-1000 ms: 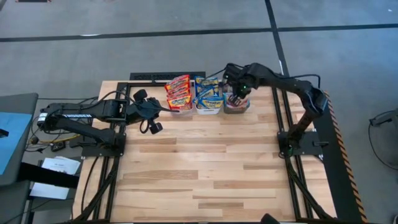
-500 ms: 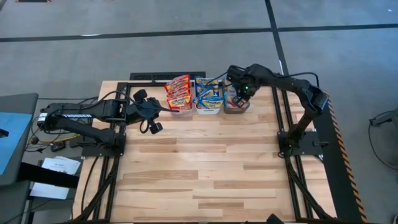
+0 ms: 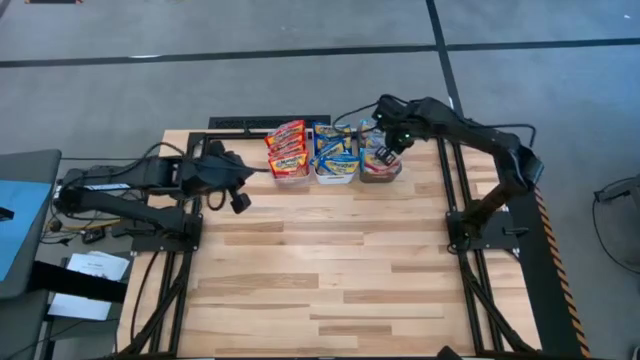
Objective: Sort Maruchan noodles
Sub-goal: Return to Home Position
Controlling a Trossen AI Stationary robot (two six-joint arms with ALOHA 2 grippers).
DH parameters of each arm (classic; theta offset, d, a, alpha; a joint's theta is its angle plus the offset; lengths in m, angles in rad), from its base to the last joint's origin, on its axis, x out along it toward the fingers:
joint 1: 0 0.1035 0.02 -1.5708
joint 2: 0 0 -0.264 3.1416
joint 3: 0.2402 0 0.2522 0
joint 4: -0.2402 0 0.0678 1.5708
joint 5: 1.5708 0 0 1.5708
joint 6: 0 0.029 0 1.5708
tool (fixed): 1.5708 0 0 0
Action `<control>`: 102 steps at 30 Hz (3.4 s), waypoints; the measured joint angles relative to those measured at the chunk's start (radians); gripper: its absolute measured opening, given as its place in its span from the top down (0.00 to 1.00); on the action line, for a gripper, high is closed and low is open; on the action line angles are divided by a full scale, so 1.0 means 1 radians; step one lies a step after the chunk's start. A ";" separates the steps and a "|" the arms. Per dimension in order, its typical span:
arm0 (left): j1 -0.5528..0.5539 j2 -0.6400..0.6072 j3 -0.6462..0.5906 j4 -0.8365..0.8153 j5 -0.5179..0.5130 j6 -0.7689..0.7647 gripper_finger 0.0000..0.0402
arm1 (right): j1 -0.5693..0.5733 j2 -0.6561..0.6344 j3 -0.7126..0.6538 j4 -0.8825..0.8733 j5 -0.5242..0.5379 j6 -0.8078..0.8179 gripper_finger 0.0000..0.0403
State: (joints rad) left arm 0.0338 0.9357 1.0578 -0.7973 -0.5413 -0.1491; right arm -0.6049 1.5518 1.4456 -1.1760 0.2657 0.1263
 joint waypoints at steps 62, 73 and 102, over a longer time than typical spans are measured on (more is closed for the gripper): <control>-0.001 -0.792 -1.048 0.851 0.377 0.082 1.00 | 0.286 -0.445 -0.981 1.294 -0.481 -0.023 0.81; -0.001 -0.792 -1.049 0.852 0.376 0.127 1.00 | 0.313 -0.637 -1.263 1.530 -0.541 0.098 0.81; -0.001 -0.792 -1.050 0.852 0.370 0.257 1.00 | 0.324 -1.123 -1.438 1.446 -0.628 0.006 0.81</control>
State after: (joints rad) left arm 0.0326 0.1436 0.0074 0.0547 -0.1711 0.1084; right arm -0.2813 0.4290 0.0078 0.2695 -0.3627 0.1321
